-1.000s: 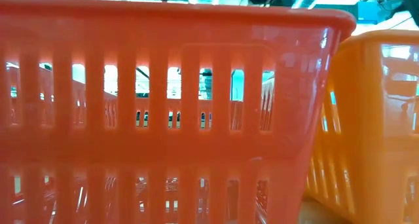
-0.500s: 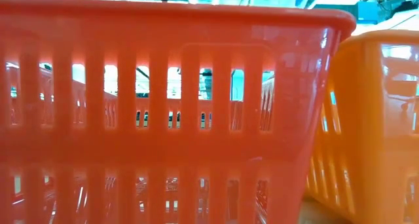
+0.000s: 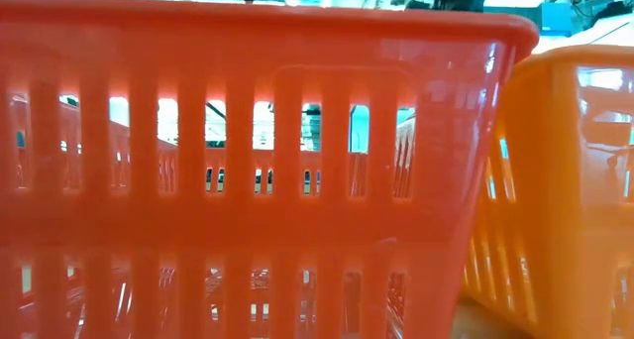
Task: Stack baskets on shelf by color
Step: Stack the left white bin on top of the white bin on the shelf
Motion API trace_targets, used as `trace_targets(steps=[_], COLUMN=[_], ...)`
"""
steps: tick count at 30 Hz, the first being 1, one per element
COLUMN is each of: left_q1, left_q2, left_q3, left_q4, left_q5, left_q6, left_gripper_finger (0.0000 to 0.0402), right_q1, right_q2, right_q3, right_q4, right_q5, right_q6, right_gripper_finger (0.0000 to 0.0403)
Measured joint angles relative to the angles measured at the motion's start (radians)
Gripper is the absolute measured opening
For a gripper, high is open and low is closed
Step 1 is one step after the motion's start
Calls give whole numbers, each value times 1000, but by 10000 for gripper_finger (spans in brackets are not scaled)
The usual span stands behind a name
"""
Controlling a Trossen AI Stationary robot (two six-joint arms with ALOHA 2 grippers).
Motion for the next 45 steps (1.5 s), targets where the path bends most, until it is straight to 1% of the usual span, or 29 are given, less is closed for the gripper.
trace_targets(steps=[2, 4, 8, 10, 15, 18, 24, 29, 34, 38, 42, 45], left_q1=[0, 0, 0, 0, 0, 0, 0, 0, 0, 0, 0, 0], left_q2=[0, 0, 0, 0, 0, 0, 0, 0, 0, 0, 0, 0], left_q3=[0, 0, 0, 0, 0, 0, 0, 0, 0, 0, 0, 0], left_q4=[0, 1, 2, 2, 3, 5, 8, 8, 9, 9, 9, 10], left_q5=[0, 0, 0, 0, 0, 1, 1, 0, 0, 0, 0, 0], left_q6=[5, 6, 4, 3, -1, -3, -15, -26, -30, -40, -46, -46], left_gripper_finger=[80, 80, 80, 80, 80, 80, 80, 80, 80, 80, 80, 80], right_q1=[-12, -35, -95, -121, -189, -222, -276, -284, -284, -288, -290, -292], right_q2=[-26, -34, -1, 30, 91, 124, 175, 204, 232, 240, 230, 223], right_q3=[-65, -111, -158, -166, -163, -163, -162, -161, -161, -160, -159, -127], right_q4=[149, 233, 230, 210, 237, 244, 250, 256, 255, 243, 210, 145], right_q5=[-26, -84, -223, -250, -348, -354, -404, -426, -427, -415, -365, -318], right_q6=[-2, -3, -53, -83, -167, -209, -282, -325, -355, -381, -376, -376], right_gripper_finger=[0, 0, 0, 0, 0, 0, 0, 0, 0, 0, 0, 0])
